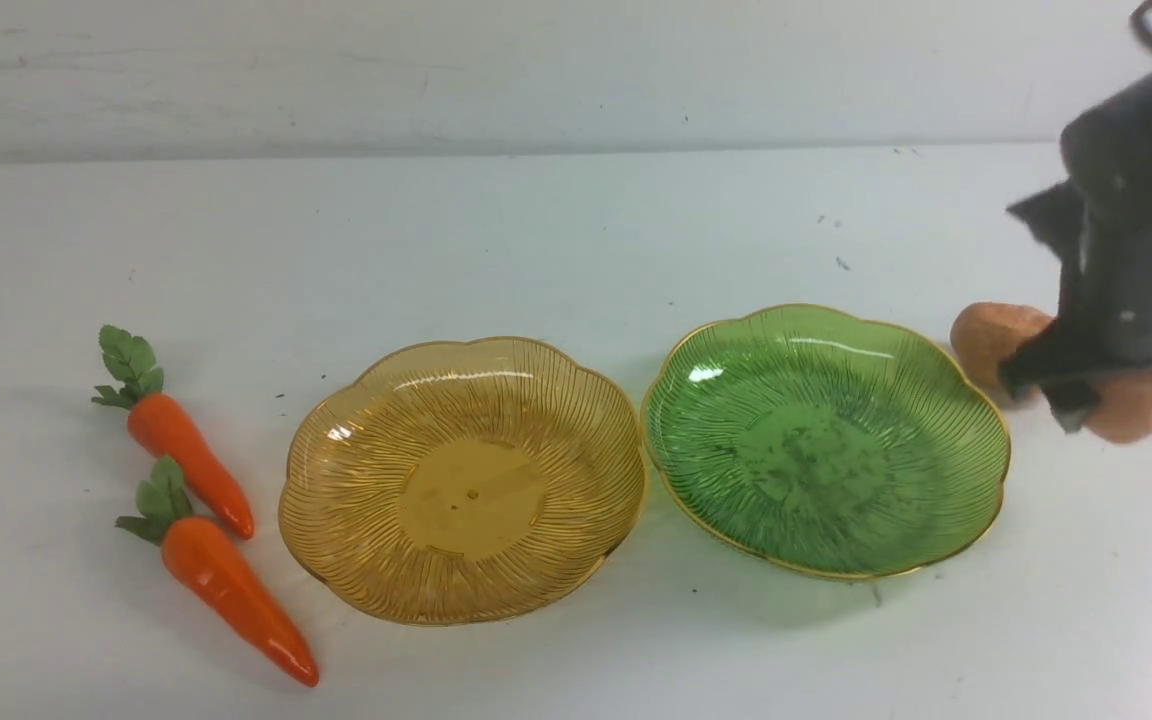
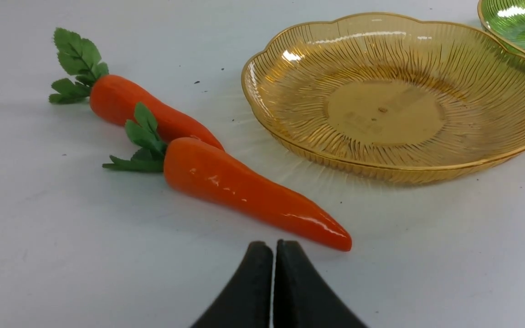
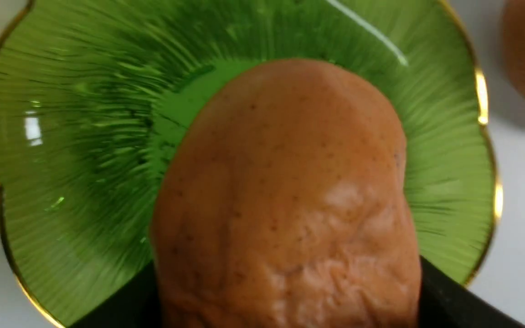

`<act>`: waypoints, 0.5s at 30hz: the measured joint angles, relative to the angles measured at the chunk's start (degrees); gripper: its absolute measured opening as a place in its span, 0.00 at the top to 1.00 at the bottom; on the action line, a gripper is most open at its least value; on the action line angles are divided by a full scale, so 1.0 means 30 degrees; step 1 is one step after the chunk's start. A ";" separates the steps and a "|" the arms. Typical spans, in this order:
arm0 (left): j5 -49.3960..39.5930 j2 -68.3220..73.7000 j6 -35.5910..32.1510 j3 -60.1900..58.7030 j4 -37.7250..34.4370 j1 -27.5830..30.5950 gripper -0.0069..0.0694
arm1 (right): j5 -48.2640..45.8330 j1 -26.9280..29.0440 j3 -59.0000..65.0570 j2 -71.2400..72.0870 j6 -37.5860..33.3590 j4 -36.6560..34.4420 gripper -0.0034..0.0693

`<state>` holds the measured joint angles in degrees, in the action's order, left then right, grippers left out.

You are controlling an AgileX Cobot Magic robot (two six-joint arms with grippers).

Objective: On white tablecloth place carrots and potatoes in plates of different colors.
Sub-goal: 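Put the potato onto the plate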

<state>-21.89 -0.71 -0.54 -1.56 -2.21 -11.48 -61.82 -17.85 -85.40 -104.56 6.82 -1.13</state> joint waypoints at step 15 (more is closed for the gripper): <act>0.0000 0.0000 0.0000 0.0000 0.0000 0.0000 0.91 | -0.0224 -0.1192 -0.0321 -0.2946 0.0446 0.1827 0.01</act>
<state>-21.89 -0.71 -0.54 -1.56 -2.21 -11.48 -62.49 -21.42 -86.37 -113.39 8.16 4.35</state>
